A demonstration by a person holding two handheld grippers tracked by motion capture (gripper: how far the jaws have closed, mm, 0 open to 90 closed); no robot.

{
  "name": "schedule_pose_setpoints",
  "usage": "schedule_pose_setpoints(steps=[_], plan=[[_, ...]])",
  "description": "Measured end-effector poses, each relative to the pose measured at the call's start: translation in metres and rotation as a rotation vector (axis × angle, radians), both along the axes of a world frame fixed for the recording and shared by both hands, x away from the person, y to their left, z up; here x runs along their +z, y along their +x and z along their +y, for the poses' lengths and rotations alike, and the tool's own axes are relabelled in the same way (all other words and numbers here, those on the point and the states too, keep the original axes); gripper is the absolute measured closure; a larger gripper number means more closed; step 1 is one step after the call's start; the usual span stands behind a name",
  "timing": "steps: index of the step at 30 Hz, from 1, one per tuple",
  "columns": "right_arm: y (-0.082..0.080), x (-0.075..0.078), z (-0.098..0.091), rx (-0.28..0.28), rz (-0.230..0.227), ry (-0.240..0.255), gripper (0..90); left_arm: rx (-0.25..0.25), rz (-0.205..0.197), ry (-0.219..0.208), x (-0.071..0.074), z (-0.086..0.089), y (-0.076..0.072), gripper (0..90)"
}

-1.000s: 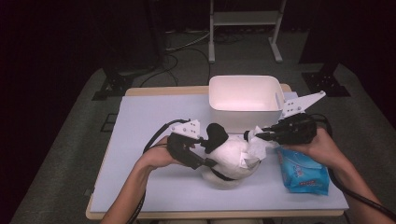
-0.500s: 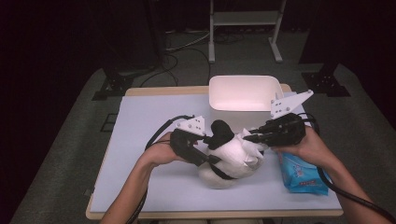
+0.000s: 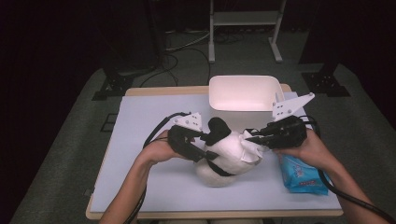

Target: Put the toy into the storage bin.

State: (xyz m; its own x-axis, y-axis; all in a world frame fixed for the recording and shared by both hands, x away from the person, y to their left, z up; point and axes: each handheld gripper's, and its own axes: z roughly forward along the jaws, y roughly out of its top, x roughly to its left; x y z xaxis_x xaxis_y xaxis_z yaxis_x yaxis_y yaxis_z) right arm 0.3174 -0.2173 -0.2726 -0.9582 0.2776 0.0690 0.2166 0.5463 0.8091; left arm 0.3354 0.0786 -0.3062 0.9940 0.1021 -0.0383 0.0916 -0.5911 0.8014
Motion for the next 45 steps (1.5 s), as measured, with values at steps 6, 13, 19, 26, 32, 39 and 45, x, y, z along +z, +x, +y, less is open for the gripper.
schedule_pose_setpoints(steps=[6,13,19,26,32,39,45], plan=[[0.0,0.009,0.006,0.008,-0.015,0.014,81.6,-0.033,-0.023,0.029,0.005,-0.013,-0.004,41.0],[0.0,0.015,0.017,0.022,-0.04,0.0,81.6,-0.043,-0.028,0.042,0.006,-0.017,-0.004,41.2],[0.001,0.009,0.009,-0.002,-0.028,-0.025,81.6,-0.025,-0.03,0.037,0.009,-0.007,-0.003,41.5],[0.002,-0.001,0.008,-0.005,-0.011,-0.046,81.6,-0.013,-0.032,0.049,0.012,-0.004,-0.003,42.6],[0.004,-0.003,0.018,0.013,-0.007,-0.037,81.4,-0.045,-0.013,0.058,0.001,-0.018,-0.005,42.6],[0.004,-0.006,0.017,0.011,-0.006,-0.047,81.4,-0.031,-0.004,0.052,0.001,-0.014,-0.003,42.9],[0.004,-0.011,0.016,-0.002,0.001,-0.037,81.5,-0.024,0.0,0.072,-0.002,-0.024,-0.002,42.6]])
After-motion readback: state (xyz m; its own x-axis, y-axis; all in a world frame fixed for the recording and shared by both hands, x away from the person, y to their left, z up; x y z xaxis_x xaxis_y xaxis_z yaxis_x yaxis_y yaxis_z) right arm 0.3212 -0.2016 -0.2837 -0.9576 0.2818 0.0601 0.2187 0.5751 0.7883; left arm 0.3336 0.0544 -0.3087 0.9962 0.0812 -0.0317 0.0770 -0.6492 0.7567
